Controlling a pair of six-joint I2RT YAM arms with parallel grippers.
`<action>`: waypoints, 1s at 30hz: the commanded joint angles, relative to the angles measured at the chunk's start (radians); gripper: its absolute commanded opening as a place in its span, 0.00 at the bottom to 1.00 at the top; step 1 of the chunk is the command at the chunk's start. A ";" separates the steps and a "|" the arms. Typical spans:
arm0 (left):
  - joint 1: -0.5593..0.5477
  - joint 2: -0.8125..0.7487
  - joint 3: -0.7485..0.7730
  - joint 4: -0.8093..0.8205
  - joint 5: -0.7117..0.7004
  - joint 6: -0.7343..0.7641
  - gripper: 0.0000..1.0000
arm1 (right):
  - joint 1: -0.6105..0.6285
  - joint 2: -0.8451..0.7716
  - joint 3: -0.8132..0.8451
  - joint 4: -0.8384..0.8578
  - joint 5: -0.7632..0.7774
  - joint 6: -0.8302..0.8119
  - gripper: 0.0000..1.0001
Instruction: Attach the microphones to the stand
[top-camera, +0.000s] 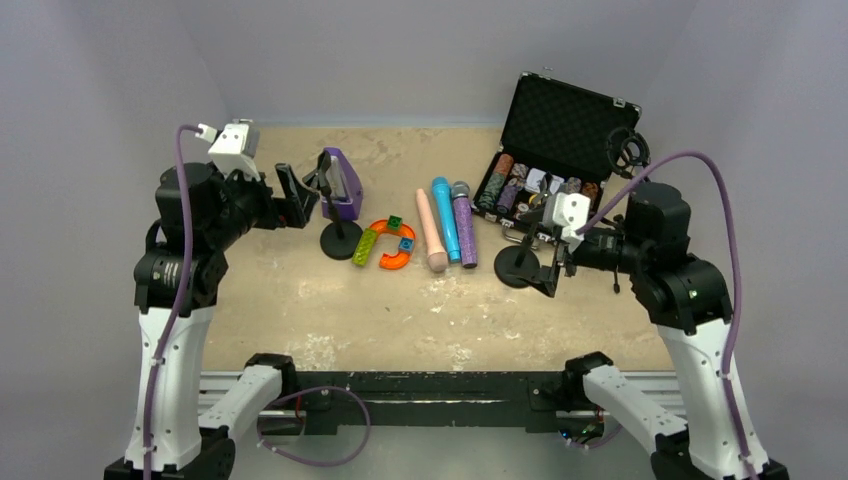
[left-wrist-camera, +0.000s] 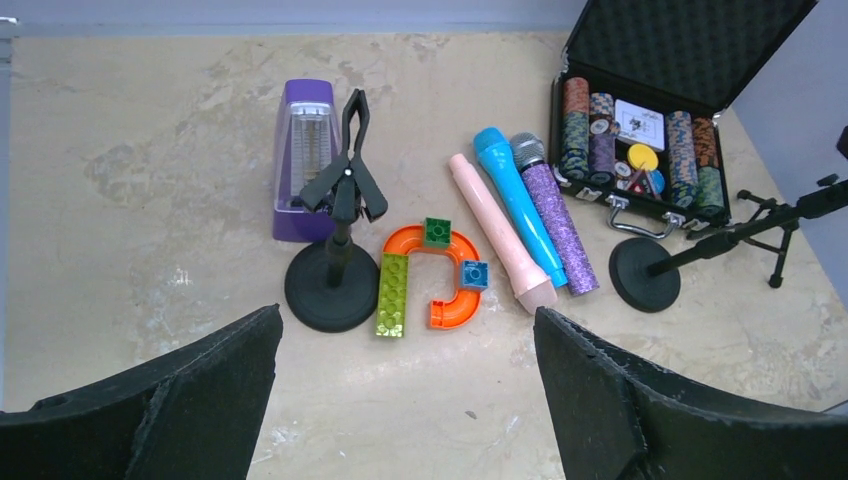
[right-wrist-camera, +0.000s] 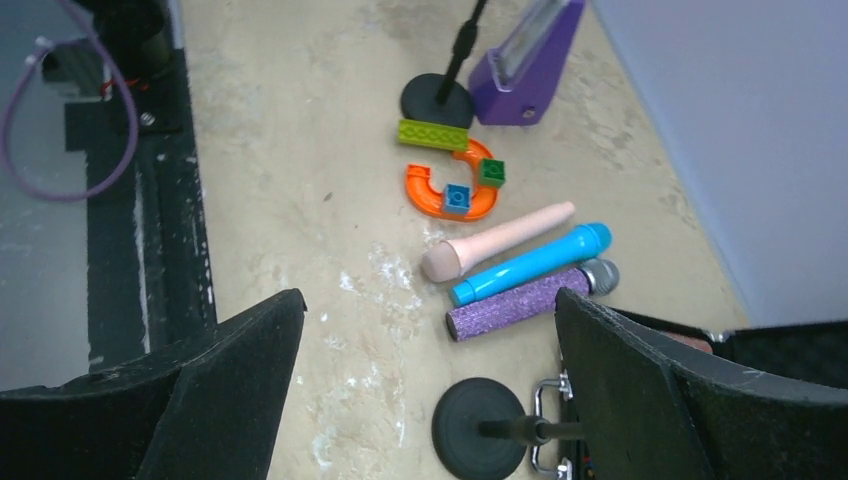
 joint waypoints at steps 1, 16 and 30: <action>0.008 0.080 0.099 -0.047 -0.012 0.059 0.99 | 0.118 0.076 0.069 -0.104 0.017 -0.156 0.99; -0.084 0.175 0.266 -0.195 0.004 0.103 0.95 | 0.425 0.261 0.002 -0.005 0.022 -0.154 0.99; -0.184 0.673 0.632 -0.302 -0.406 0.193 0.81 | 0.426 0.257 -0.189 0.152 -0.046 -0.081 0.99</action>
